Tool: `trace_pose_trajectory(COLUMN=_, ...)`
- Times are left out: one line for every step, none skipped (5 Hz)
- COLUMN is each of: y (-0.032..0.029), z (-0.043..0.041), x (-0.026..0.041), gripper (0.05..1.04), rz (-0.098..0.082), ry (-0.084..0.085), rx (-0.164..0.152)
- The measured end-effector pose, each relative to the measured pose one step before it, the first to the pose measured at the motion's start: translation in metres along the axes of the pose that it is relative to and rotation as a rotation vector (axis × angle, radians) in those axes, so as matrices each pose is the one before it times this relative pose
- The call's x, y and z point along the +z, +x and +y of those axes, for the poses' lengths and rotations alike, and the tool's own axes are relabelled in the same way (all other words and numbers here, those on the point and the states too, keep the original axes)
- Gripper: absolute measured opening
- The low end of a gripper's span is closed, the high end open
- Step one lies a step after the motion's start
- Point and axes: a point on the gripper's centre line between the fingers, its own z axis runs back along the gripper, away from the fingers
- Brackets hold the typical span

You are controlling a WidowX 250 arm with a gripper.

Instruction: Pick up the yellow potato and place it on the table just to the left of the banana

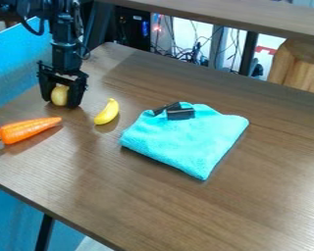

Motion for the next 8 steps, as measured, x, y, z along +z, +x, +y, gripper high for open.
trace_pose_trajectory(y=-0.00044, z=-0.00054, x=-0.00084, gripper=1.006, rz=-0.0064, ry=0.0002, rx=0.0020)
trace_pose_trajectory(y=-0.00009, z=-0.00053, x=0.00000, gripper=1.007, rz=0.0006, ry=-0.0034, rx=-0.0012)
trace_pose_trajectory(y=0.00014, z=-0.00005, x=0.00113, gripper=1.007, rz=-0.0004, ry=-0.0014, rx=-0.0008)
trace_pose_trajectory(y=0.00000, z=-0.00268, x=0.00058, gripper=1.006, rz=-0.0111, ry=-0.0091, rx=-0.0115)
trace_pose_trajectory(y=-0.00653, z=-0.00351, x=0.01384, gripper=1.004, rz=-0.0459, ry=-0.0078, rx=-0.0031)
trace_pose_trajectory(y=-0.00963, z=-0.00138, x=0.03046, gripper=1.002, rz=-0.0664, ry=0.0083, rx=-0.0093)
trace_pose_trajectory(y=-0.01515, z=-0.00492, x=0.00549, gripper=1.002, rz=0.0090, ry=-0.0068, rx=-0.0149)
trace_pose_trajectory(y=-0.02640, z=-0.00548, x=0.01036, gripper=1.002, rz=0.0103, ry=0.0197, rx=-0.0117)
